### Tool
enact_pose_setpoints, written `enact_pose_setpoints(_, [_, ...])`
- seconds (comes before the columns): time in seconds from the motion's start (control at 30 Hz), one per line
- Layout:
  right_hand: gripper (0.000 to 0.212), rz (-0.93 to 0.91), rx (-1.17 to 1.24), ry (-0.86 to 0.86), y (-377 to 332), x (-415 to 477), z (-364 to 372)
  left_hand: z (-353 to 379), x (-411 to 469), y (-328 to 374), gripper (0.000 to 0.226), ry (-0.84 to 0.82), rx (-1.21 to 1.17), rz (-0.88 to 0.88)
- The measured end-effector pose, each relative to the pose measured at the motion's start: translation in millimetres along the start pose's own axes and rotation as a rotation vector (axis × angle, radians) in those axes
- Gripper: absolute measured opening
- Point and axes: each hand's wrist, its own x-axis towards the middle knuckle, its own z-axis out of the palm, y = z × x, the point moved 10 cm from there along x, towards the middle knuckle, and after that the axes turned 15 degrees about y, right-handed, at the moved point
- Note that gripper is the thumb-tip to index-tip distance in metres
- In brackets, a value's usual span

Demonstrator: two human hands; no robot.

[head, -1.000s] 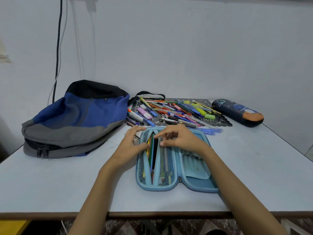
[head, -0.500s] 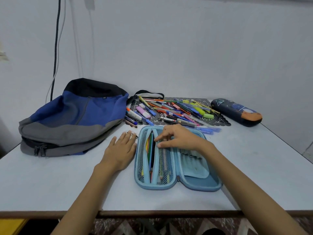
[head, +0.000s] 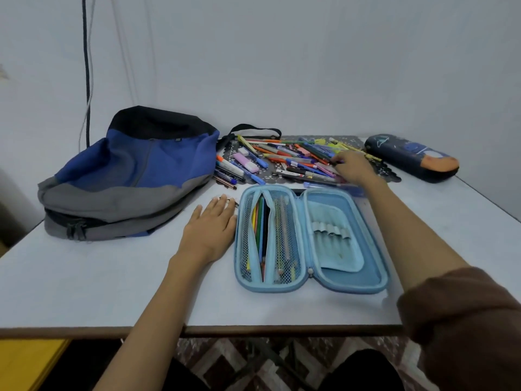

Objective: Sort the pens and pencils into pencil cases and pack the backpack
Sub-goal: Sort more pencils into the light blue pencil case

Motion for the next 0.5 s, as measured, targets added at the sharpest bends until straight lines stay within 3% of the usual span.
enact_pose_setpoints(0.2, [0.039,-0.101,-0.201,-0.09,5,13,16,1,2,-2,0.053,0.008,-0.014,0.002])
enact_pose_setpoints(0.4, [0.023,-0.091,-0.288,0.136,12,15,-2,0,2,-2,0.053,0.022,-0.031,0.003])
enact_pose_setpoints(0.5, [0.014,-0.008,-0.21,0.155,20,16,-6,-1,1,-2,0.052,0.025,-0.039,0.003])
